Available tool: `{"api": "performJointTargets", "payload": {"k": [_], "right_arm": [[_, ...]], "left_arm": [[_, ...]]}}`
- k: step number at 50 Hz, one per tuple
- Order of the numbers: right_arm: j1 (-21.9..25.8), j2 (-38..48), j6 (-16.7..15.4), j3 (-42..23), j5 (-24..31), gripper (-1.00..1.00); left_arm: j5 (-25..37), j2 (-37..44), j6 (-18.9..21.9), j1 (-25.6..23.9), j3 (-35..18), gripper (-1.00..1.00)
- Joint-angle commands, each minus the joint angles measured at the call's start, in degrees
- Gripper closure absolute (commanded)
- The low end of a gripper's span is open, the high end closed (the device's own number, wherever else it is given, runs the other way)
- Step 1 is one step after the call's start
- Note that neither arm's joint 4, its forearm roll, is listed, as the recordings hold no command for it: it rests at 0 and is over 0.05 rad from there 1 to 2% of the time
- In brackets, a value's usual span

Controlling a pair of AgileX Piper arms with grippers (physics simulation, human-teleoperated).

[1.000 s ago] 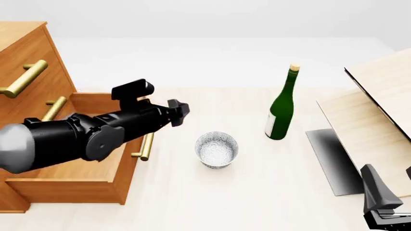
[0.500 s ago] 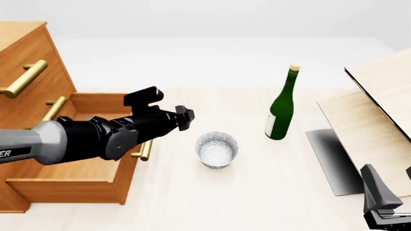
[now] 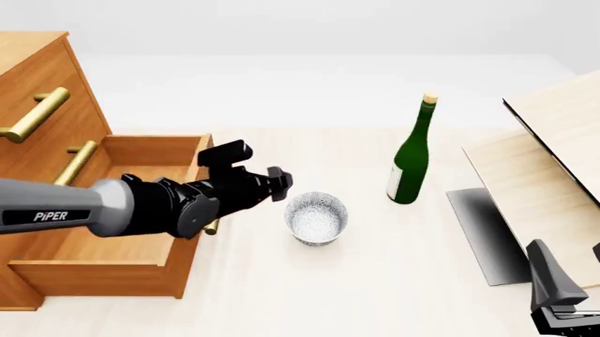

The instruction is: Put the bowl in the bottom drawer of the cabinet and close it.

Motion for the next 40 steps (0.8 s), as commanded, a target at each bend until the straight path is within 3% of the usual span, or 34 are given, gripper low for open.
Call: {"api": "performJointTargets", "payload": {"k": [1, 40], "right_arm": [[0.01, 0.00, 0.01, 0.00, 0.00, -1.00], [0.01, 0.00, 0.00, 0.00, 0.00, -1.00]], "left_arm": [[-0.73, 3.03, -0.22, -0.64, -0.69, -1.00], [-3.07, 8.38, -2.54, -2.78, -0.87, -1.00]]}}
